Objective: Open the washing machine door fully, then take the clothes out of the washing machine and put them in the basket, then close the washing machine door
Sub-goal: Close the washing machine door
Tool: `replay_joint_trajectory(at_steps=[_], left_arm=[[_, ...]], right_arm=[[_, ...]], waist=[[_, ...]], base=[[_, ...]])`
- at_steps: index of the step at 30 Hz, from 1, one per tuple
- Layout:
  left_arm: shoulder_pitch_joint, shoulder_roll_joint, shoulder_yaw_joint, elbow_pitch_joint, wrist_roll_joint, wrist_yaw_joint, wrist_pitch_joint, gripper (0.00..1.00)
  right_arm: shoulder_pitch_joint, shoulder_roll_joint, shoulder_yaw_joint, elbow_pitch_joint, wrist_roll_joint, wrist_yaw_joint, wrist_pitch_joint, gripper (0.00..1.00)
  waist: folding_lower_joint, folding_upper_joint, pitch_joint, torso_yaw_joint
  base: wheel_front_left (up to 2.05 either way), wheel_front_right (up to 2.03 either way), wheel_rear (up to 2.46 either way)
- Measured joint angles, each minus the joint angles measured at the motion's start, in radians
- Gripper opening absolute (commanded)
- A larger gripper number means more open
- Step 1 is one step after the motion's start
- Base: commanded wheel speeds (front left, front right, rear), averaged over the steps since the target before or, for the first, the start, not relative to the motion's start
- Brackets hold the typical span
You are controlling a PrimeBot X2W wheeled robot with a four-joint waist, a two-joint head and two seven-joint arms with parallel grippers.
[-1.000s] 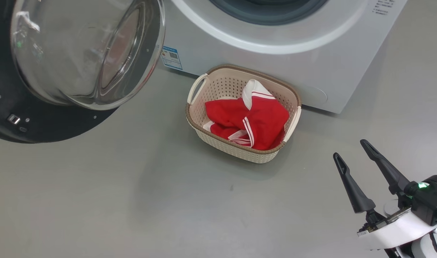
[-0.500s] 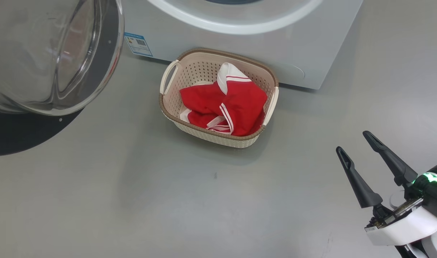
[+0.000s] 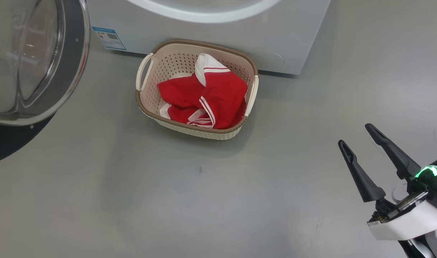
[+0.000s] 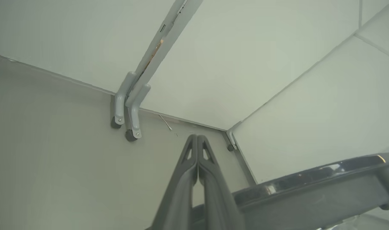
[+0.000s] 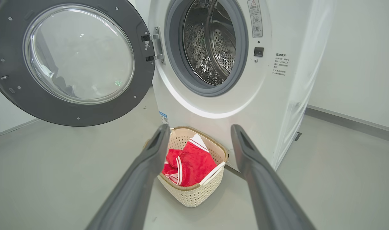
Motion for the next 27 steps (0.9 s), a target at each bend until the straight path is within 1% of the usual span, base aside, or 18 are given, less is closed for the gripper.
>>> replay_joint_trajectory(at_steps=[5, 8, 11, 16, 27], left_arm=[[-0.074, -0.024, 0.089, 0.048, -0.022, 0.002, 0.06, 0.0], [-0.123, -0.039, 0.098, 0.071, -0.026, 0.002, 0.092, 0.0], [-0.158, -0.041, 0.109, 0.078, -0.026, 0.002, 0.124, 0.0], [-0.172, -0.041, 0.122, 0.088, 0.004, 0.002, 0.148, 0.0], [-0.225, -0.047, 0.143, 0.1, 0.059, 0.003, 0.259, 0.0]], right_arm=[[-0.001, 0.001, -0.001, 0.0, 0.009, 0.0, 0.0, 1.0], [-0.001, 0.0, -0.009, 0.0, 0.01, 0.0, 0.0, 1.0], [-0.001, 0.0, -0.012, 0.0, 0.01, 0.0, 0.0, 1.0], [-0.002, 0.0, -0.014, 0.0, 0.011, 0.0, 0.0, 1.0], [-0.002, -0.004, -0.014, 0.001, 0.011, 0.0, 0.0, 1.0]], waist=[[0.0, 0.0, 0.006, -0.021], [0.0, 0.0, 0.01, -0.026], [0.0, 0.0, 0.012, -0.029], [0.0, 0.0, 0.013, -0.032], [0.0, 0.0, 0.007, -0.034]], base=[[0.0, 0.0, 0.0], [0.0, 0.0, 0.0], [0.0, 0.0, 0.0], [0.0, 0.0, 0.0], [0.0, 0.0, 0.0]])
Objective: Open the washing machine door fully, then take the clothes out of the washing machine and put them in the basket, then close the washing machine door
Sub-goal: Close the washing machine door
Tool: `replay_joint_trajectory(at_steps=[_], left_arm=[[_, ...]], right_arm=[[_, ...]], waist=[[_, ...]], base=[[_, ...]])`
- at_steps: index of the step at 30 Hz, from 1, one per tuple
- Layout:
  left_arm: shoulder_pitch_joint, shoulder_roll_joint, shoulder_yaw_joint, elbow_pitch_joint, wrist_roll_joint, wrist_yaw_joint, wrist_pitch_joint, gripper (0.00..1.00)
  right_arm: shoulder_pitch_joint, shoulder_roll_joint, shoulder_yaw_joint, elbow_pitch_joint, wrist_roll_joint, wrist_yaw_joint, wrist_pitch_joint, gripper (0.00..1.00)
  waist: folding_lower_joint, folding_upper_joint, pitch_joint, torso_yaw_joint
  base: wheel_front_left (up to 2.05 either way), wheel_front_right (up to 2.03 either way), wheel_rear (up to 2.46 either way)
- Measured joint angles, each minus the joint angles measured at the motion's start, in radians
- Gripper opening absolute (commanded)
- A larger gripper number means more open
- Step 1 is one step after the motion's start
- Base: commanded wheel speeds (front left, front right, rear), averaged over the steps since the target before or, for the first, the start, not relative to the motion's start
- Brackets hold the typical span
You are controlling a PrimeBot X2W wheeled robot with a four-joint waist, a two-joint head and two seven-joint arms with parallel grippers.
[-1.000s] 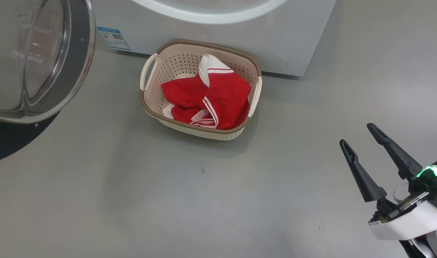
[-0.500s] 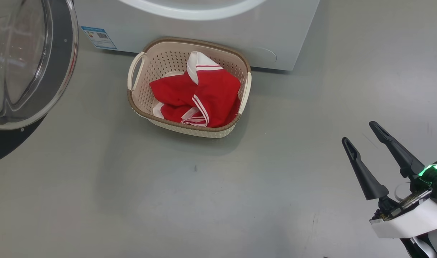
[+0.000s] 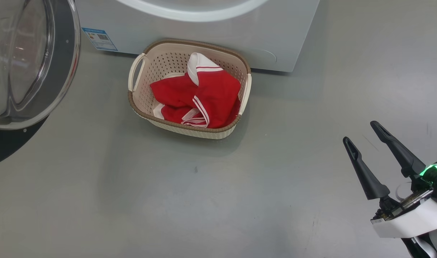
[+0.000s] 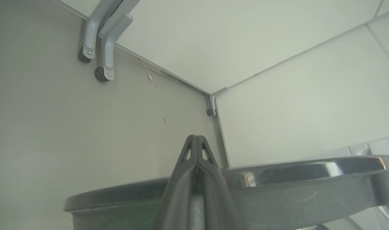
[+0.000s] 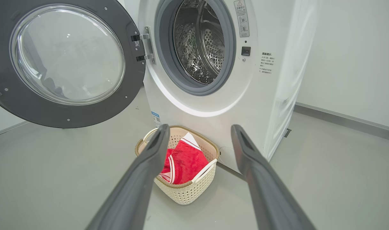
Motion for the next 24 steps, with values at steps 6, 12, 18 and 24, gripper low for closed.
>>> replay_joint_trajectory(at_steps=[6, 12, 18, 24], left_arm=[[-0.004, -0.003, 0.002, -0.005, 0.024, 0.001, 0.053, 0.0], [-0.015, -0.012, 0.012, -0.008, 0.043, 0.001, 0.107, 0.0], [-0.015, -0.012, 0.012, -0.013, 0.053, 0.001, 0.178, 0.0], [-0.014, -0.012, 0.013, -0.025, 0.053, 0.008, 0.246, 0.0]], right_arm=[[0.0, 0.0, 0.002, 0.001, 0.0, 0.0, 0.0, 1.0], [0.0, 0.0, 0.008, 0.002, 0.0, 0.0, 0.0, 1.0], [0.0, 0.002, 0.013, 0.004, 0.0, 0.0, 0.0, 1.0], [0.0, 0.005, 0.013, 0.004, 0.0, 0.0, 0.0, 1.0]], waist=[[0.0, 0.0, -0.006, 0.005], [0.0, 0.0, -0.015, 0.011], [0.0, 0.0, -0.027, 0.015], [0.0, 0.0, -0.032, 0.018]], base=[[0.0, 0.0, 0.0], [0.0, 0.0, 0.0], [0.0, 0.0, 0.0], [0.0, 0.0, 0.0]])
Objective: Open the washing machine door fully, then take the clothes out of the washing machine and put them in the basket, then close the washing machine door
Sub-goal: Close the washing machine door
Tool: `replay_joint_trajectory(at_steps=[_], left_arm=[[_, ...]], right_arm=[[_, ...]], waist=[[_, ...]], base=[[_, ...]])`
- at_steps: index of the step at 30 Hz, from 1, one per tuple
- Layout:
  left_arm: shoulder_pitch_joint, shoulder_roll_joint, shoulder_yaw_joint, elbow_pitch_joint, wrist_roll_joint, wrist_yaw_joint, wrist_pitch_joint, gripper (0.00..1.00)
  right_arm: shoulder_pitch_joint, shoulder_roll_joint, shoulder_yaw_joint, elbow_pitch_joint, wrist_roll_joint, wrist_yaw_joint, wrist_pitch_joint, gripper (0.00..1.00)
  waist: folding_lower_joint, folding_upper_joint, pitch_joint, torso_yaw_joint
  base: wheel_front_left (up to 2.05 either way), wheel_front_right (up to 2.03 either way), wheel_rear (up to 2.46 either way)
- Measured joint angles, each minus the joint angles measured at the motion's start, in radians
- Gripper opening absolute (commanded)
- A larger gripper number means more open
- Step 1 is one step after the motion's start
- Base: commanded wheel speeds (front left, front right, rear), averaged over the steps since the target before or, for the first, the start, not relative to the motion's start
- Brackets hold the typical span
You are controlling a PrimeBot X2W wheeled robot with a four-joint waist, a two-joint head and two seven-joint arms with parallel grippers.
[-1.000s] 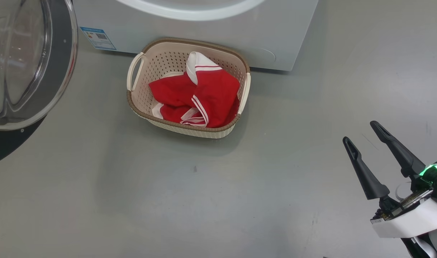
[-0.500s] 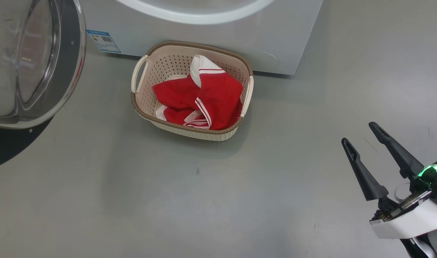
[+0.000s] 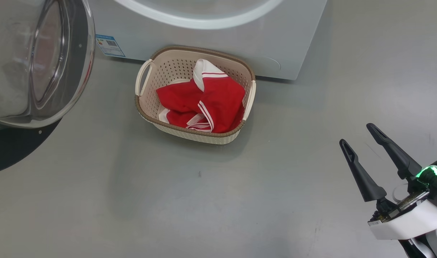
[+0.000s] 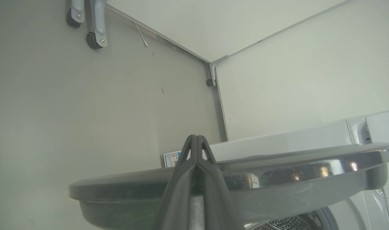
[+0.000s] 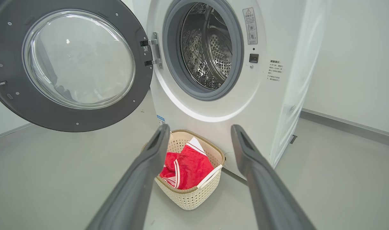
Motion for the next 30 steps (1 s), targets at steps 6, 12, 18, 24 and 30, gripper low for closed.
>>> replay_joint_trajectory(at_steps=[6, 12, 18, 24, 30], left_arm=[[0.001, 0.001, 0.004, -0.01, -0.009, 0.0, 0.053, 0.0], [0.0, 0.0, 0.019, -0.017, -0.021, 0.0, 0.088, 0.0], [-0.001, 0.0, 0.037, -0.027, -0.027, 0.0, 0.091, 0.0], [-0.011, 0.018, 0.084, -0.03, 0.018, 0.0, 0.011, 0.0], [-0.048, 0.028, 0.096, -0.005, 0.039, 0.0, -0.028, 0.0]], right_arm=[[0.0, 0.0, 0.0, -0.001, 0.0, 0.0, 0.0, 1.0], [0.0, -0.002, -0.003, -0.001, 0.0, 0.0, 0.0, 1.0], [0.0, -0.006, -0.006, -0.002, 0.0, 0.0, 0.0, 1.0], [0.0, -0.014, -0.008, -0.004, 0.0, 0.0, 0.0, 1.0], [0.0, -0.025, -0.011, -0.006, 0.0, 0.0, 0.0, 1.0]], waist=[[0.0, 0.0, 0.004, 0.006], [0.0, 0.0, 0.012, 0.01], [0.0, 0.0, 0.02, 0.01], [-0.0001, 0.0, 0.03, 0.01], [0.0, 0.0, 0.038, 0.009]], base=[[0.0, 0.0, 0.0], [0.0, 0.0, 0.0], [0.0, 0.0, 0.0], [0.0, 0.0, 0.0], [0.0, 0.0, 0.0]])
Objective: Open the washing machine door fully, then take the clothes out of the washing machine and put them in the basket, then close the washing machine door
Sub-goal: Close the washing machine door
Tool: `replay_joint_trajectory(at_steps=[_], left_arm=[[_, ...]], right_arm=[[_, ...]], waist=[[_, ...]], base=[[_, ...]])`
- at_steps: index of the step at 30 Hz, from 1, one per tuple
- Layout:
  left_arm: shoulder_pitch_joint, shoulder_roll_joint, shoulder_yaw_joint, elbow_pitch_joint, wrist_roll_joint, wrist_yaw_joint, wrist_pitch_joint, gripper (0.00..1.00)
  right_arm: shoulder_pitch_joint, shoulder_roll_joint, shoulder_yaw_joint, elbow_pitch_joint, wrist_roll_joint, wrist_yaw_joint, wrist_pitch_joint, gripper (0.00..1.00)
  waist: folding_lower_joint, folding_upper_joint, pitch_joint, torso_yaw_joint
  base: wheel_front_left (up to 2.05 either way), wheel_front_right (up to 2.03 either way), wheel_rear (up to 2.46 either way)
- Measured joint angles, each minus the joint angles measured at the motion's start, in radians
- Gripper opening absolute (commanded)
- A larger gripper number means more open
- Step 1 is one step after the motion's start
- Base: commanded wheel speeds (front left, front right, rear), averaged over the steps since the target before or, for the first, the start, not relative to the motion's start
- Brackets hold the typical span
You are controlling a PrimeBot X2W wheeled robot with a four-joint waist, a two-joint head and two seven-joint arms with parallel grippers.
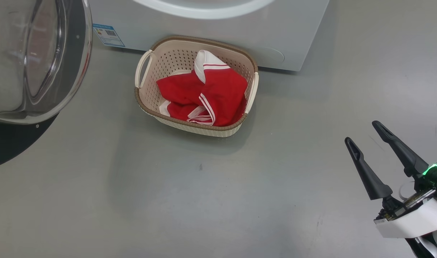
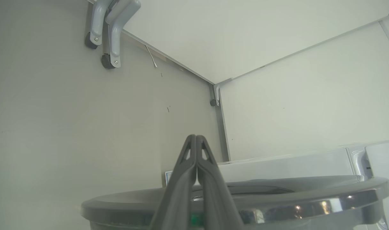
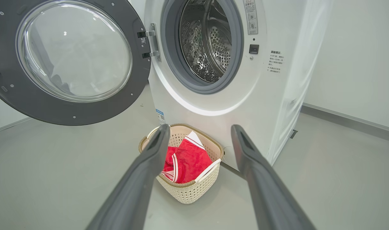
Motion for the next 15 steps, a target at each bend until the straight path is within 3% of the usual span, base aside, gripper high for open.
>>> replay_joint_trajectory(at_steps=[15], left_arm=[[-0.037, -0.002, -0.005, 0.109, 0.03, 0.0, 0.03, 0.0]], right_arm=[[0.0, -0.024, -0.008, -0.003, 0.0, 0.0, 0.0, 1.0]], waist=[[0.0, 0.0, 0.009, -0.009]], base=[[0.0, 0.0, 0.0]])
